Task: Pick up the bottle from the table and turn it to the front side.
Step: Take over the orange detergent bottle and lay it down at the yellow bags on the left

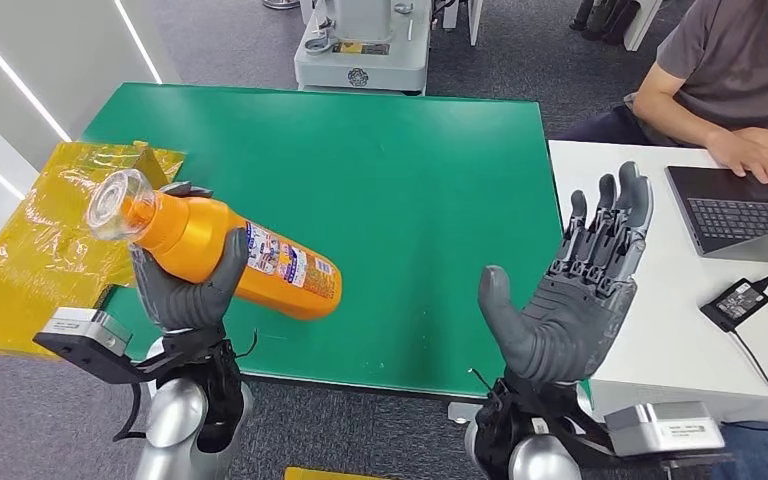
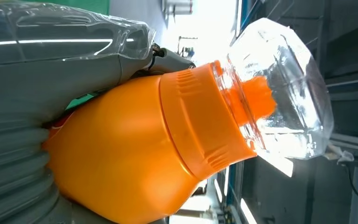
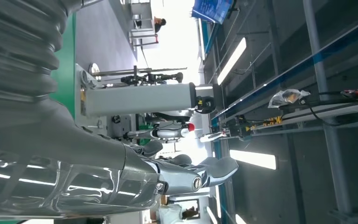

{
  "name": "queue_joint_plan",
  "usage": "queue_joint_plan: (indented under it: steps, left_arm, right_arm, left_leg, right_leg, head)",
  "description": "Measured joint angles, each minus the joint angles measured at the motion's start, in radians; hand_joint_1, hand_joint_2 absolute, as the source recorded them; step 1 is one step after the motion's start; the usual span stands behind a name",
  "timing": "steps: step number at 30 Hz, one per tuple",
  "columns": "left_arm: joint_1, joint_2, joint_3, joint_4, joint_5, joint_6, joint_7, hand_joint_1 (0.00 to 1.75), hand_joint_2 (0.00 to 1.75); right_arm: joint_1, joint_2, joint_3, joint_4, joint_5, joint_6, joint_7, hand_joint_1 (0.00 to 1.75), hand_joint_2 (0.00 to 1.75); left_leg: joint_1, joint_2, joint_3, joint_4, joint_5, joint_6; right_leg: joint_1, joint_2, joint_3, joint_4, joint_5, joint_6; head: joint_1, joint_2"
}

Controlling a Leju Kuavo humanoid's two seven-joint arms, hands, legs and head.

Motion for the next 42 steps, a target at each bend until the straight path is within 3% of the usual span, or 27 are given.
queue_joint_plan:
  steps: [9,15,22,28,35,42]
  left_arm:
    - [-0.030,0.113,0.004,-0.085,-0.321,0.088,0.084,1.75,1.75]
    - [-0.129,0.208,0.000,-0.059,-0.616,0.041,0.232,1.75,1.75]
    - [-0.306,0.291,-0.020,0.201,-0.811,0.023,0.249,1.75,1.75]
    - [-0.412,0.320,-0.081,0.444,-0.974,0.053,0.261,1.75,1.75]
    - [-0.487,0.345,-0.151,0.648,-1.105,0.064,0.276,1.75,1.75]
    - [-0.513,0.384,-0.185,0.787,-1.161,0.062,0.333,1.75,1.75]
  right_arm:
    - [0.004,-0.016,0.018,0.013,-0.004,0.003,0.000,0.00,1.75]
    - [0.020,-0.025,0.022,0.016,0.020,0.012,0.000,0.00,1.75]
    - [0.043,-0.030,0.021,0.019,0.034,0.051,0.000,0.00,1.75]
    - [0.053,-0.030,0.018,0.019,0.037,0.067,0.000,0.00,1.75]
    - [0.058,-0.030,0.016,0.019,0.043,0.075,0.000,0.00,1.75]
    - [0.059,-0.030,0.015,0.018,0.046,0.070,0.000,0.00,1.75]
  left_leg:
    - [0.000,0.000,0.000,0.000,0.000,0.000]
    - [0.000,0.000,0.000,0.000,0.000,0.000]
    - [0.000,0.000,0.001,0.000,0.001,0.000]
    - [0.000,0.000,0.001,0.000,0.001,0.000]
    - [0.000,0.001,0.001,0.000,0.000,-0.001]
    - [0.000,0.003,0.001,0.000,0.001,-0.001]
  right_leg:
    - [0.000,0.000,0.000,0.000,0.000,0.000]
    - [0.000,0.000,0.000,0.000,0.000,0.000]
    - [0.000,0.000,0.001,0.001,0.001,0.000]
    - [0.000,0.001,0.000,0.001,0.001,0.000]
    - [0.000,0.002,0.000,0.001,0.000,0.000]
    - [0.000,0.003,-0.001,0.001,0.000,-0.001]
  head:
    - [0.000,0.000]
    - [0.000,0.000]
    - [0.000,0.000]
    - [0.000,0.000]
    - [0.000,0.000]
    - [0.000,0.000]
